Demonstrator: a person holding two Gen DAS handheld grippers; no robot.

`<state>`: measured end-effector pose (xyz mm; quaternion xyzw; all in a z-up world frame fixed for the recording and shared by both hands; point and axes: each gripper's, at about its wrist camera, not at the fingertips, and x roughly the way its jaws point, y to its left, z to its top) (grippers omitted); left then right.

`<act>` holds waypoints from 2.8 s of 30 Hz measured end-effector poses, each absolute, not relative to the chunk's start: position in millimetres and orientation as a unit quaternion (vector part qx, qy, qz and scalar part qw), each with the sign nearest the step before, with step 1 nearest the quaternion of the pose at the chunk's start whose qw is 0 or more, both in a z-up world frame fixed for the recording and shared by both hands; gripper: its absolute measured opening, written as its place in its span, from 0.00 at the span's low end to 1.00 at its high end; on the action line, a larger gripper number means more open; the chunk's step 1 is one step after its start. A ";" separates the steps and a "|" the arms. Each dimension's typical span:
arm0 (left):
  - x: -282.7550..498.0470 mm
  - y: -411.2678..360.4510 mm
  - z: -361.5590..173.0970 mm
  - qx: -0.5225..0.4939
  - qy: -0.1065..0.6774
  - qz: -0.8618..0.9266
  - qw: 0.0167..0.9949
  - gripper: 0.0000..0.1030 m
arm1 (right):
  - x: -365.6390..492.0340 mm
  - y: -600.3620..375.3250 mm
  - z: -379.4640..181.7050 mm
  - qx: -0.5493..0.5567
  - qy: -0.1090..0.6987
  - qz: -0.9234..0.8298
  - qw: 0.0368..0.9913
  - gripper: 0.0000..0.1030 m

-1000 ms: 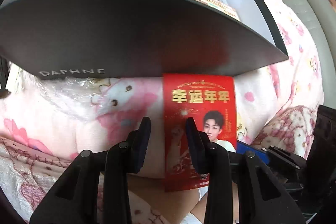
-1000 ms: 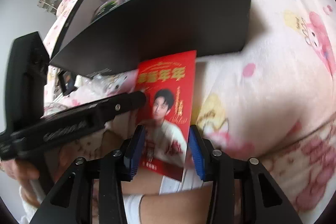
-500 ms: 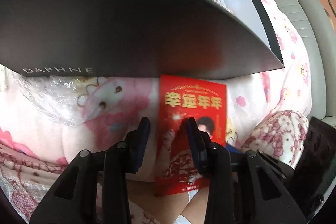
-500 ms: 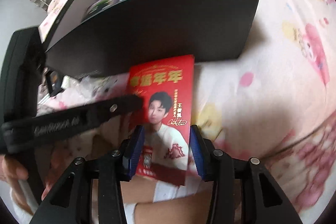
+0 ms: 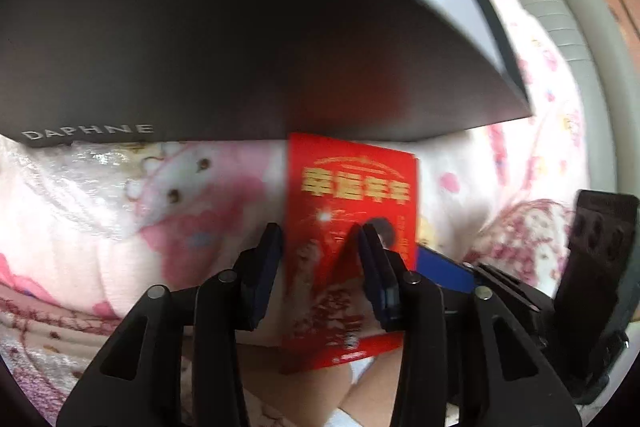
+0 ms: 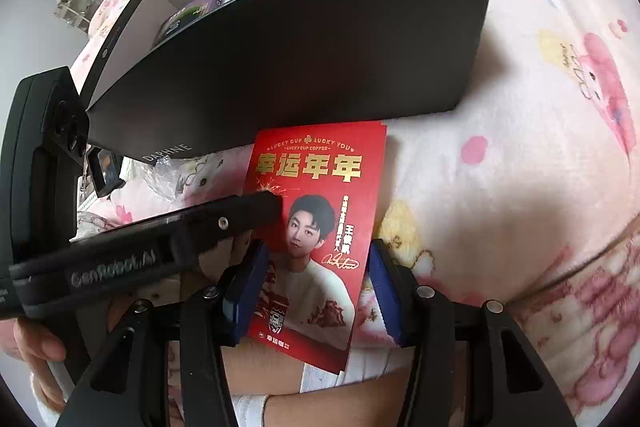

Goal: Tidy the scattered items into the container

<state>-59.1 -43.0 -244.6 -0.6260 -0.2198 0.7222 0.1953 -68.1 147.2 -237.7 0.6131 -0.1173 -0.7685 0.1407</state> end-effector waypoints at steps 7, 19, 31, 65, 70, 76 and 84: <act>-62.9 -41.0 -247.9 -0.641 -0.193 0.725 0.161 0.41 | -71.8 153.5 -242.3 0.612 -0.109 -0.770 0.142 0.46; -47.9 -63.7 -195.5 -0.582 -0.225 0.742 0.244 0.34 | -54.6 173.8 -192.1 0.568 -0.098 -0.797 0.179 0.34; -135.3 -74.3 -109.9 -0.498 -0.230 0.803 0.232 0.36 | -124.8 142.0 -104.2 0.480 -0.073 -0.824 0.291 0.33; -190.8 -38.5 -212.0 -0.611 -0.184 0.755 0.150 0.36 | -209.6 193.9 -147.5 0.470 -0.028 -0.869 0.149 0.33; -195.7 -20.4 -212.9 -0.621 -0.183 0.743 0.171 0.37 | -212.4 190.7 -159.1 0.492 -0.024 -0.856 0.154 0.33; -198.0 -15.6 -208.3 -0.614 -0.185 0.742 0.197 0.42 | -207.0 186.0 -164.9 0.498 -0.019 -0.853 0.156 0.33; -232.5 -41.3 -199.4 -0.590 -0.196 0.770 0.141 0.26 | -217.3 174.4 -138.1 0.461 0.012 -0.871 0.172 0.28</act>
